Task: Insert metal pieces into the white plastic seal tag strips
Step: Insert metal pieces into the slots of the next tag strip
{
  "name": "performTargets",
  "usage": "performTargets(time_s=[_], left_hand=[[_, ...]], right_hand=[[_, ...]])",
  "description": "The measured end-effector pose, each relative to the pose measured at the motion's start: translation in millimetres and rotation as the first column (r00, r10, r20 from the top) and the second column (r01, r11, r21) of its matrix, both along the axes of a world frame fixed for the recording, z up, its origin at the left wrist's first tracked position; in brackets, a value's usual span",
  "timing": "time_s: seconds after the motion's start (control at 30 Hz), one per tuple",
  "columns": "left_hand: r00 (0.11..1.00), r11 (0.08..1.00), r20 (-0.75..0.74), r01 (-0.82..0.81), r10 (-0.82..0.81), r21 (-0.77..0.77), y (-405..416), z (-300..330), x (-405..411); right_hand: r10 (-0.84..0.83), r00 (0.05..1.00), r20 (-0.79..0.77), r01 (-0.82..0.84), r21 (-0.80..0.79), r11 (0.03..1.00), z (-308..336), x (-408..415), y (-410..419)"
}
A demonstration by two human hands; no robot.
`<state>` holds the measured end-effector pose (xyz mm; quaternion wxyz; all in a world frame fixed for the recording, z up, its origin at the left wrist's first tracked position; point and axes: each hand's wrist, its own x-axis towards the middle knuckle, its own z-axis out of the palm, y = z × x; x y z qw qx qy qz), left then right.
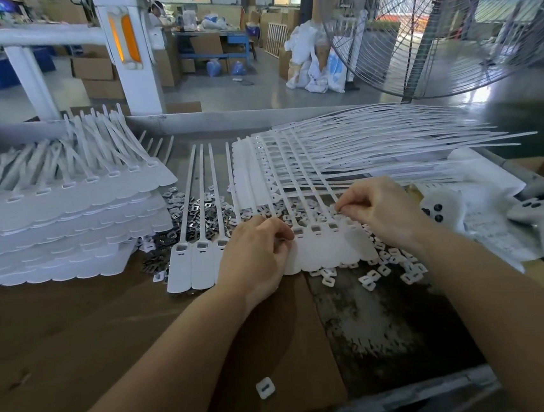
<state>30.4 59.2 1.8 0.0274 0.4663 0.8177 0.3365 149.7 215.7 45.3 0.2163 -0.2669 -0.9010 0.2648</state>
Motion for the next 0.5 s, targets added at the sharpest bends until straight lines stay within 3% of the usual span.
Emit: performTargets(time_s=[0.23, 0.5], left_hand=[[1.0, 1.0, -0.018, -0.002, 0.002, -0.002, 1, -1, 0], [1.0, 1.0, -0.026, -0.007, 0.007, -0.006, 3, -3, -1]], right_hand=[[-0.032, 0.977, 0.209, 0.016, 0.081, 0.997, 3, 4, 10], [-0.058, 0.93, 0.363, 0.041, 0.053, 0.998, 13, 1, 10]])
